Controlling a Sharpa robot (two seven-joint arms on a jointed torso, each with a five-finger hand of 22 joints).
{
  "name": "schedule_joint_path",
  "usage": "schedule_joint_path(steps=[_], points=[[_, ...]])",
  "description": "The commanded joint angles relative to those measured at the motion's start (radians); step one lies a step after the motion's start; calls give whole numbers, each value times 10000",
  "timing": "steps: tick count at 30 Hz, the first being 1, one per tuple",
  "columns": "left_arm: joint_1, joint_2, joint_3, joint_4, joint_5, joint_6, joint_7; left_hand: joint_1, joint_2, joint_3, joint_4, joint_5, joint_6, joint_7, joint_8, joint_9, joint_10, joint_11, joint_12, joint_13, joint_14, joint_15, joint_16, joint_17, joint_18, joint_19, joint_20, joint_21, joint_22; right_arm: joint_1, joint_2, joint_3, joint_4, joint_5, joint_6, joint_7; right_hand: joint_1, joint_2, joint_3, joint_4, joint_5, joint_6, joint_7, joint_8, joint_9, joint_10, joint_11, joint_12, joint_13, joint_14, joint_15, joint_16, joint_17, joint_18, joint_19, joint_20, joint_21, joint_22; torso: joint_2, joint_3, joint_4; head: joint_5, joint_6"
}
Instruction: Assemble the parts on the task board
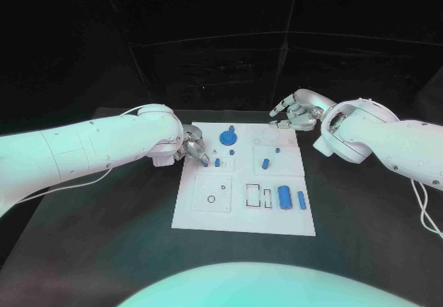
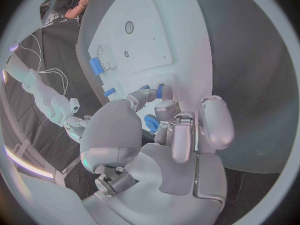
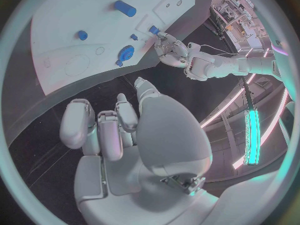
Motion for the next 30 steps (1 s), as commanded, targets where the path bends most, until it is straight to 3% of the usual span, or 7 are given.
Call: schedule_joint_path(steps=[1, 25, 30], points=[[-40, 57, -30, -1, 109, 253, 100, 66, -1, 1418, -1485, 28, 24, -36, -45, -20, 62, -29, 30, -9, 1073, -67, 60, 2632, -145, 109, -23, 18, -9, 18, 10, 6, 14, -25, 44, 78, -39, 33, -66, -10, 63, 75, 4, 37, -11, 11, -63, 14, -10, 697, -78, -53, 1021, 24, -45, -20, -48, -11, -1, 7, -14, 7, -1], [-37, 353, -77, -400, 158, 1167, -418, -67, 70, 1384, -1352, 28, 44, -23, -116, -71, 52, -11, -62, -93, 1058, -55, 40, 2562, -127, 77, -18, -64, -85, 18, 30, 5, 10, -25, 62, 71, -39, 33, -66, -10, 63, 75, 4, 37, -11, 11, -63, 14, -10, 697, -78, -53, 1021, 24, -45, -20, -48, -11, 5, 7, -19, -25, -61], [-37, 432, -115, -524, 311, 1168, -513, -241, 212, 1327, -1164, 22, 74, -32, -165, -109, 55, -12, -124, -149, 1053, -50, 32, 2537, -123, 65, -11, -84, -92, 18, 27, 5, 14, -25, 64, 68, -39, 33, -66, -10, 63, 75, 4, 37, -11, 11, -63, 14, -10, 697, -78, -53, 1021, 24, -45, -20, -48, -11, 7, 4, -6, -43, -63]])
